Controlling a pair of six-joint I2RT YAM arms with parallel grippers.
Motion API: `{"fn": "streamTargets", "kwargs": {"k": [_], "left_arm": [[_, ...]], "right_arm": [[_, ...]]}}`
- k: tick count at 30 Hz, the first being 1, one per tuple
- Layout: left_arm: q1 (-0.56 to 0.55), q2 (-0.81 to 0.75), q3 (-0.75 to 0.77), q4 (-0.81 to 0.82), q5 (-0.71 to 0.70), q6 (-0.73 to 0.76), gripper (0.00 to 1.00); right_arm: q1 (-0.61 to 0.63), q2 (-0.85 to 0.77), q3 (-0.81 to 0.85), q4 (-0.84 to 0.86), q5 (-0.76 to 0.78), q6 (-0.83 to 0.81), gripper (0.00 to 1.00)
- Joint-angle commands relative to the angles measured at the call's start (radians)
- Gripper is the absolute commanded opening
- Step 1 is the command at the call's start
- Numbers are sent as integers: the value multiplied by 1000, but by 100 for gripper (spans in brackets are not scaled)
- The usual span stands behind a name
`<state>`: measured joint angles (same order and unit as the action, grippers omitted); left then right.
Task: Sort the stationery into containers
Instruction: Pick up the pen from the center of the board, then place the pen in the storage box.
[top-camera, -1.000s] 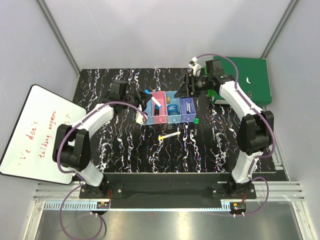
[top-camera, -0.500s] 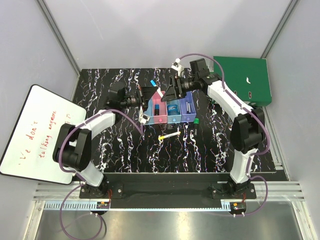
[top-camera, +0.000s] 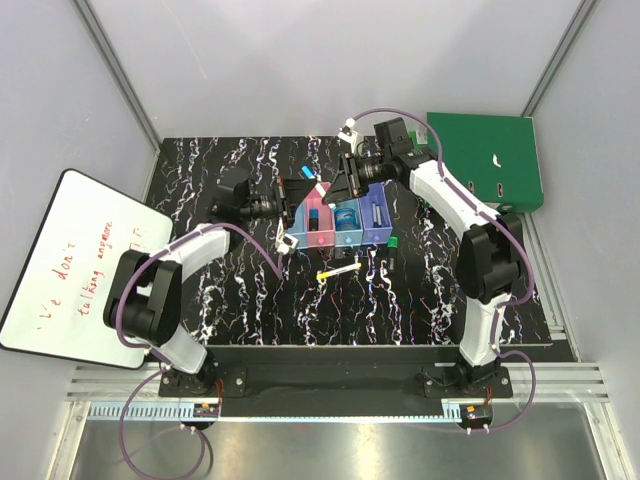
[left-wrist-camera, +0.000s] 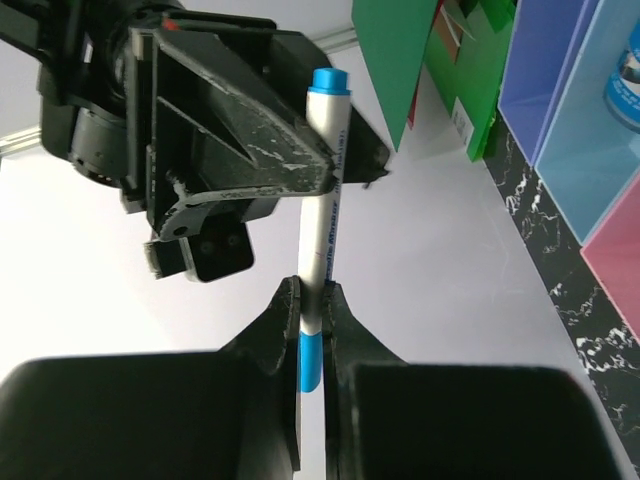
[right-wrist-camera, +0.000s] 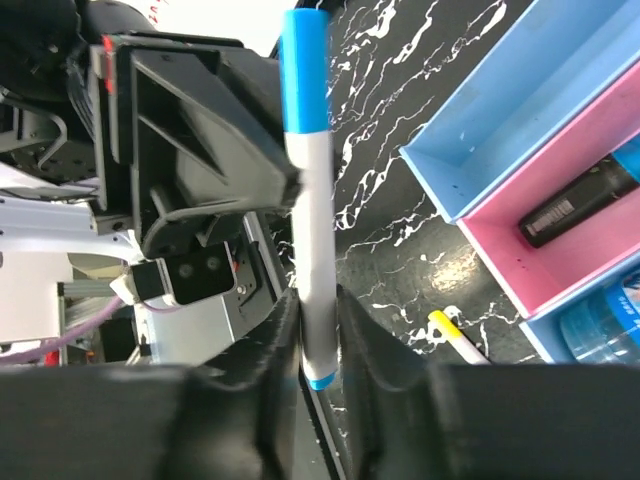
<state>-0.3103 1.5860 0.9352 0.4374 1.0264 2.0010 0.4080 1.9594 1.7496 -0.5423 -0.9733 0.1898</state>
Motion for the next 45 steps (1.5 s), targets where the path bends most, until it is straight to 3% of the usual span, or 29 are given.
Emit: {"fn": "streamTargets", "kwargs": {"k": [1, 2, 5, 6, 10, 14, 21, 28, 45], "left_arm": [[-6, -50, -30, 40, 89, 233, 0], [-6, -50, -42, 55, 86, 225, 4], [-4, -72, -102, 138, 58, 156, 45], [-4, -81, -123, 200, 43, 121, 65], [16, -158, -243, 296, -57, -65, 84], [68, -288, -349, 299, -115, -130, 87], [138, -572, -480, 26, -117, -116, 86], [158, -762, -518, -101, -149, -146, 85], [197, -779, -510, -141, -127, -131, 84]], "right_arm": [[20, -2, 48, 25, 35, -15, 17], [22, -4, 50, 25, 38, -16, 15], [34, -1, 54, 25, 59, -12, 11], [37, 2, 57, 25, 79, -9, 11], [55, 29, 64, 28, 116, 25, 10], [64, 107, 115, 30, 143, 46, 10], [78, 285, 272, 71, 183, 115, 9], [107, 418, 378, 88, 208, 141, 10], [153, 449, 346, 111, 223, 155, 11]]}}
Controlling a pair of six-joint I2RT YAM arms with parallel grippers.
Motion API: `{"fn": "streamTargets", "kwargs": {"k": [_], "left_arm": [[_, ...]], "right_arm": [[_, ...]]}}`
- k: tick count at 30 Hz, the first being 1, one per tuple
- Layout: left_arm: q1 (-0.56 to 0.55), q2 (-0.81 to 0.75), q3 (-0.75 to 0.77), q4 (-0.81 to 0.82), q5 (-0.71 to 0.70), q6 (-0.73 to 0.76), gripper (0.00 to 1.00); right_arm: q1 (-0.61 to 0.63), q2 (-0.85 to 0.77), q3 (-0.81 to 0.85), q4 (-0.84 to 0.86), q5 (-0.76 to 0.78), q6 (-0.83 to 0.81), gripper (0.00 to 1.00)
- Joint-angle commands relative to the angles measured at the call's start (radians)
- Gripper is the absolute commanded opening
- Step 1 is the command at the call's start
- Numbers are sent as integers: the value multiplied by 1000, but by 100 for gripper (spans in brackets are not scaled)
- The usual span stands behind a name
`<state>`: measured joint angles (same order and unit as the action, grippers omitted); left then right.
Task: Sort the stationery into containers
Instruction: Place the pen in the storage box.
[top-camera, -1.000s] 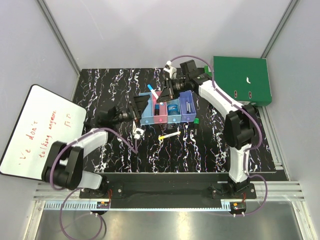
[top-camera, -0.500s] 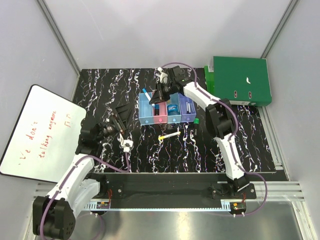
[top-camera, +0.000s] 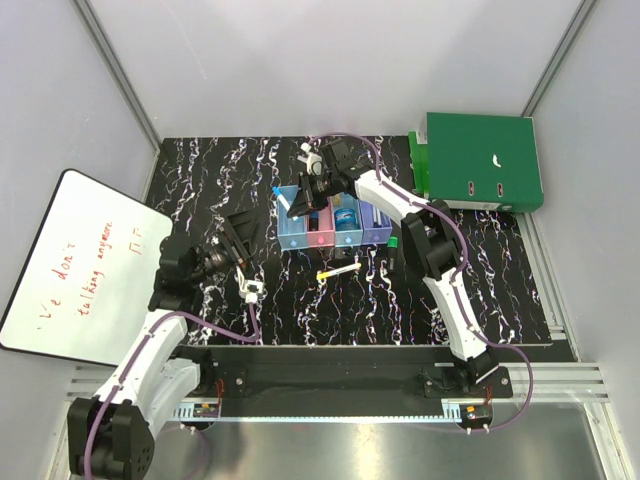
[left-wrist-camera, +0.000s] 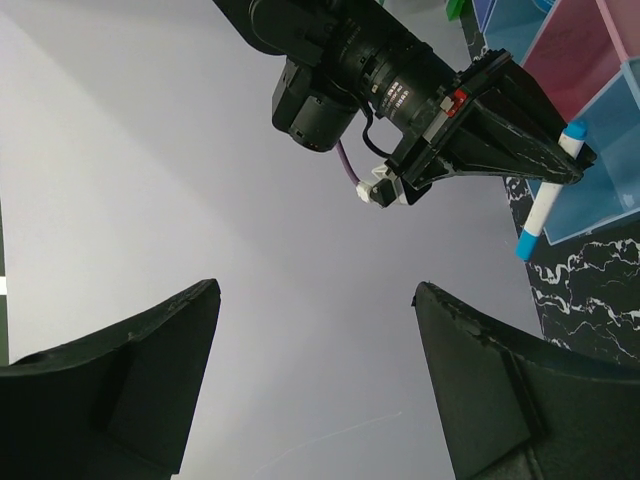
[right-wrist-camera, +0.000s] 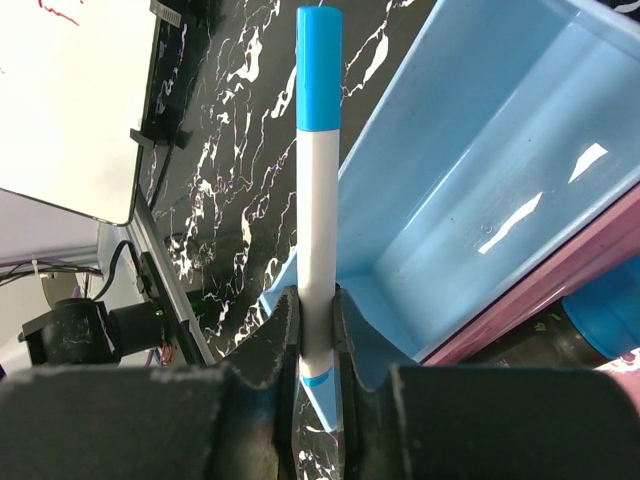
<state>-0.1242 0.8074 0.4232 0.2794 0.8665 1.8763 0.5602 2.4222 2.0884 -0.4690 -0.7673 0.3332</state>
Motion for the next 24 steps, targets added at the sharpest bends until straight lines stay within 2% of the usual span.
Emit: {"fn": "streamTargets", "kwargs": {"k": [1, 9, 12, 14, 17, 20, 24], "left_arm": [[14, 6, 3, 17, 35, -5, 84], [27, 24, 26, 12, 45, 9, 84], [32, 32, 29, 7, 51, 17, 84], [34, 33, 32, 6, 55, 21, 84], [37, 36, 37, -3, 57, 27, 84], [40, 41, 46, -6, 58, 30, 84], [43, 47, 51, -11, 63, 38, 84]], "right_arm": [[1, -15, -1, 39, 19, 16, 11], [3, -18, -36, 55, 26, 61, 12], [3, -23, -51, 53, 34, 69, 18], [3, -28, -60, 55, 37, 78, 31], [3, -38, -82, 59, 34, 82, 39], [3, -46, -93, 61, 33, 84, 45], [3, -54, -90, 61, 31, 84, 46]]}}
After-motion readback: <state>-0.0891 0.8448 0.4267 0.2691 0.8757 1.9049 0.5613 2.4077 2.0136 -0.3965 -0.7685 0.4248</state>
